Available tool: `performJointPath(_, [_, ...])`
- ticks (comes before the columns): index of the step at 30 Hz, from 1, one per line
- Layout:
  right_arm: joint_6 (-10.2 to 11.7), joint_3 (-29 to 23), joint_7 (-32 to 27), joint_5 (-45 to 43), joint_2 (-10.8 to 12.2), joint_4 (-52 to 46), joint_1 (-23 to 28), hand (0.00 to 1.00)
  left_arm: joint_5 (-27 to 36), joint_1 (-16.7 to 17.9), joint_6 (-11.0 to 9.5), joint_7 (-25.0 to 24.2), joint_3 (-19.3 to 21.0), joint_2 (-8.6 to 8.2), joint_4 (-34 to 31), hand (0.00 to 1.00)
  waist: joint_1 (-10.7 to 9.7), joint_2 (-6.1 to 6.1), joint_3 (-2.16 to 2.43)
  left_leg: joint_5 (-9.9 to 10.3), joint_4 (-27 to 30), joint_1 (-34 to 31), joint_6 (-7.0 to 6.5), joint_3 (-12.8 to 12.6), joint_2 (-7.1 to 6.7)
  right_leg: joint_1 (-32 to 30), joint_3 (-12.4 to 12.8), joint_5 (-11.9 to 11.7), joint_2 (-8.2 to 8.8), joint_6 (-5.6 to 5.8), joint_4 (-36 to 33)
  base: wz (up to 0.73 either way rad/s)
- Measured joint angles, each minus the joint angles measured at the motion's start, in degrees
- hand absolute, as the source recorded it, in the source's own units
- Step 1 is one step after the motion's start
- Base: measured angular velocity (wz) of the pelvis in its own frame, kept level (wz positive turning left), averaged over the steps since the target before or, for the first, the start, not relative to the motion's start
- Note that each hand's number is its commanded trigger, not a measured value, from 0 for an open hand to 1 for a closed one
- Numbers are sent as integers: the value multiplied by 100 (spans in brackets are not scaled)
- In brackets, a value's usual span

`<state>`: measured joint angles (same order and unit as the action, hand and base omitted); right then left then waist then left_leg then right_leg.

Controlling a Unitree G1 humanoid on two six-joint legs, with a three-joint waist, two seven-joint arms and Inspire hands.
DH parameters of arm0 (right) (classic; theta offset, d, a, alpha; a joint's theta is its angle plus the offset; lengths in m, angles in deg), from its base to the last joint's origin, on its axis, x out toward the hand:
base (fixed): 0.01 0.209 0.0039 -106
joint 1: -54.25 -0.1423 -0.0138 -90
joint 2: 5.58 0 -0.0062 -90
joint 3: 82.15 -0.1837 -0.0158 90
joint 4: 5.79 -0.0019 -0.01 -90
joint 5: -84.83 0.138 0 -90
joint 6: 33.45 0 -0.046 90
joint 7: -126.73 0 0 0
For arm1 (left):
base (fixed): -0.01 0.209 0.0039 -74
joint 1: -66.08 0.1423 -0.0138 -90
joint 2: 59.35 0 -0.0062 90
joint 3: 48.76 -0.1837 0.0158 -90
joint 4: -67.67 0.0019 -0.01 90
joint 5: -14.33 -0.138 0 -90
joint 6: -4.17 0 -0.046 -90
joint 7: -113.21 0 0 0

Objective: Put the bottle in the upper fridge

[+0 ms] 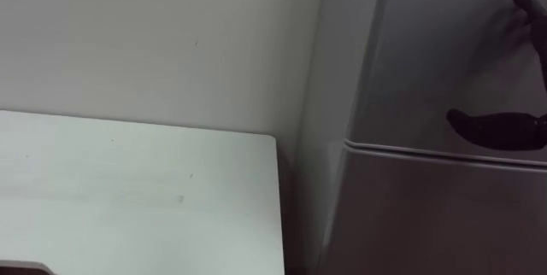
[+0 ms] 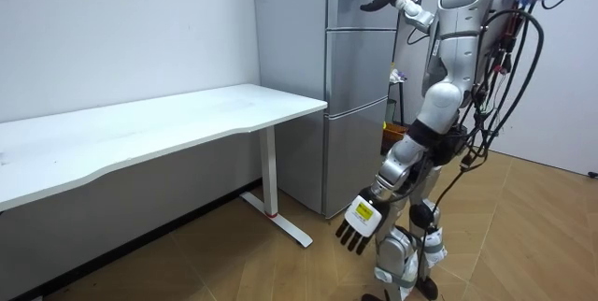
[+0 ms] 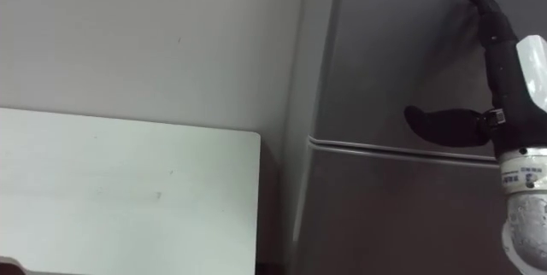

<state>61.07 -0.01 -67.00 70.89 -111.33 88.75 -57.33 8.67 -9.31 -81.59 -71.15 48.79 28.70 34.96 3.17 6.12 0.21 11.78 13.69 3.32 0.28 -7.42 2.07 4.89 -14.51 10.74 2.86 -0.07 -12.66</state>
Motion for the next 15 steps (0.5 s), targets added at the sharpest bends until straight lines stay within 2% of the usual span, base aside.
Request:
performJointPath(5, [71, -10, -57, -2, -3, -1, 0, 0, -8, 7, -9, 0, 20, 4, -26, 0, -58, 19, -6, 0, -17, 18, 1, -4, 0, -3, -2, -1, 0, 0, 4, 0])
performJointPath(11, [119, -36, -147, -13, -60, -12, 6, 0, 11, 132, -82, 0, 80, 4, -334, 0, -174, 53, 8, 0, -31, 14, 0, -7, -4, 15, 5, -39, -15, 13, 100, 0])
performJointPath(15, [74, -78, -246, 7, -110, -4, 38, 0, 44, 138, -97, 0, 114, 14, -340, 0, -254, 75, 23, 2, -27, 26, -5, 4, -14, 47, -16, -64, -9, 19, 105, 1])
